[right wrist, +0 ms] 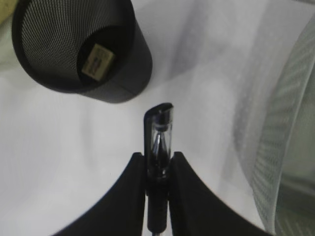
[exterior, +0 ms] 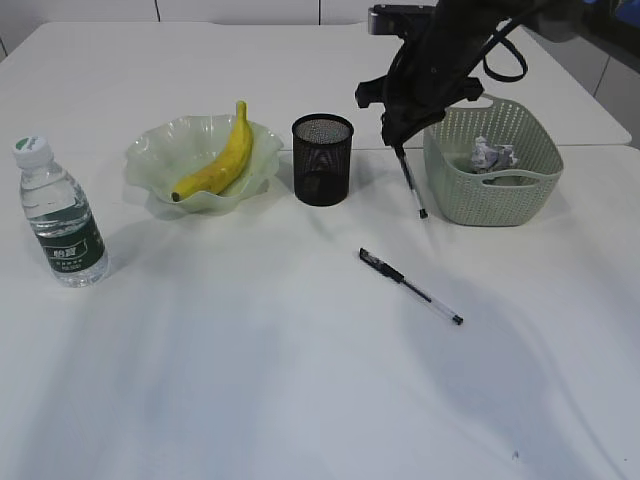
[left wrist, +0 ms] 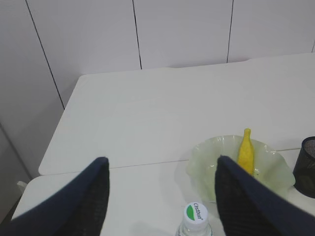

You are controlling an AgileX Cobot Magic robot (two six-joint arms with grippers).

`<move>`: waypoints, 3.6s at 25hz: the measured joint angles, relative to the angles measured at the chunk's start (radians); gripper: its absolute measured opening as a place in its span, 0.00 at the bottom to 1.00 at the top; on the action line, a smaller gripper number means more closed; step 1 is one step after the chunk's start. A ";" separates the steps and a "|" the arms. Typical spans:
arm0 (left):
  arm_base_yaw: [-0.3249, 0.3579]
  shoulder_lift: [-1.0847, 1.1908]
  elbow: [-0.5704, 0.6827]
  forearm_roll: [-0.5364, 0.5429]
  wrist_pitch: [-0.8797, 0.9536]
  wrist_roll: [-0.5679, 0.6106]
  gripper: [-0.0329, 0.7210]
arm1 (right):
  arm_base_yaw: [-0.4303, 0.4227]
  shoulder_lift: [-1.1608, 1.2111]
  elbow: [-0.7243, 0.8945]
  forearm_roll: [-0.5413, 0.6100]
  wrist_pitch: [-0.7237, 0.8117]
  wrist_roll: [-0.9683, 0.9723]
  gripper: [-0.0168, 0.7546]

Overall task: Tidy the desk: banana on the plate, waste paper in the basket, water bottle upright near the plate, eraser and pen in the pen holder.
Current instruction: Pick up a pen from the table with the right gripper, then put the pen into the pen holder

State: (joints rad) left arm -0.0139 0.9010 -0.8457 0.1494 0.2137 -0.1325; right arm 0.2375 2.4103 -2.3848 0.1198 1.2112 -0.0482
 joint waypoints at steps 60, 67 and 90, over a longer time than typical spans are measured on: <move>0.000 0.030 0.000 0.046 -0.025 0.000 0.67 | 0.055 0.113 -0.021 0.207 -0.912 -0.243 0.14; 0.000 0.030 0.000 0.085 -0.026 0.000 0.67 | 0.063 0.139 -0.021 0.208 -0.906 -0.281 0.14; 0.000 0.030 0.000 0.091 -0.028 0.000 0.67 | 0.069 0.157 0.012 0.208 -0.886 -0.299 0.14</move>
State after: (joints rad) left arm -0.0139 0.9307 -0.8457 0.2406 0.1853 -0.1325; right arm 0.3067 2.5671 -2.3726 0.3276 0.3250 -0.3469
